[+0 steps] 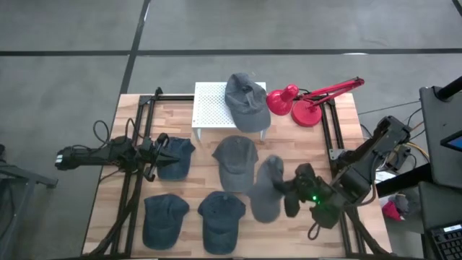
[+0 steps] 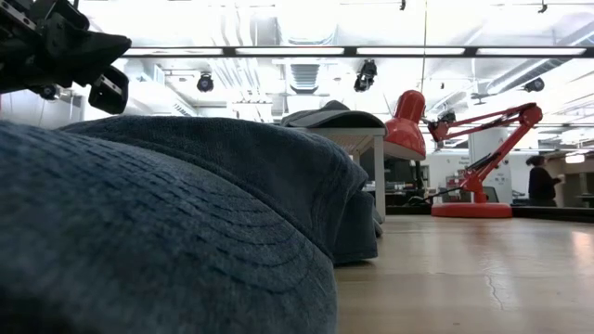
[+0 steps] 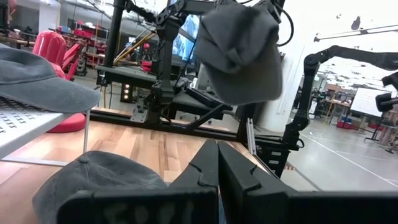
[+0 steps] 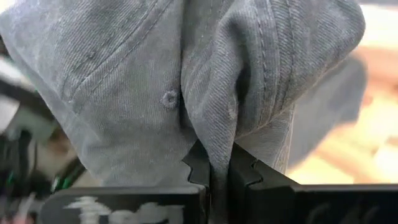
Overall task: Pick & Place hat
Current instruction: Stack the bottom gray cap on the gray cap on the shelf
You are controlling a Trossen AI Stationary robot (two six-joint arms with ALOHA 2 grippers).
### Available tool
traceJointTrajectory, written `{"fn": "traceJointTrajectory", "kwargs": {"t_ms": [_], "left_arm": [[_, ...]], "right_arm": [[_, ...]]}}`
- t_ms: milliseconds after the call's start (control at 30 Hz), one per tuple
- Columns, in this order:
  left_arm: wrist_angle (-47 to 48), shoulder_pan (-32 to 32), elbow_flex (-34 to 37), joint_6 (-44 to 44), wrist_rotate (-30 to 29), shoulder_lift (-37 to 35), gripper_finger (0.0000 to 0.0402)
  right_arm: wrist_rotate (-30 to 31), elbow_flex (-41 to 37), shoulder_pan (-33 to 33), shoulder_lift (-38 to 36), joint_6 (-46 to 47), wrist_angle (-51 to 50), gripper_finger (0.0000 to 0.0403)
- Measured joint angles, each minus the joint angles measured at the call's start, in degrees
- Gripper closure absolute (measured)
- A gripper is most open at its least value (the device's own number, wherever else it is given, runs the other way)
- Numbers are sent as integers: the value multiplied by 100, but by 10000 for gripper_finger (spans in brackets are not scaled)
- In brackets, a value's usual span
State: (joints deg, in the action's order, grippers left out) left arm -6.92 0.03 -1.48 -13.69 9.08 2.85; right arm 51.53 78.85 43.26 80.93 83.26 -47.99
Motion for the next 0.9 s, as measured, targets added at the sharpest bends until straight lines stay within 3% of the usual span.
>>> {"fn": "traceJointTrajectory", "kwargs": {"t_ms": [133, 567, 900], "left_arm": [[2, 0, 0, 0, 2, 0, 401], [8, 0, 0, 2, 2, 0, 401], [22, 0, 0, 0, 2, 0, 401]], "right_arm": [[417, 47, -274, -4, -187, 2, 390], [364, 90, -1798, -28, -461, 22, 390], [-571, 998, -3081, 24, -1964, 22, 390]]}}
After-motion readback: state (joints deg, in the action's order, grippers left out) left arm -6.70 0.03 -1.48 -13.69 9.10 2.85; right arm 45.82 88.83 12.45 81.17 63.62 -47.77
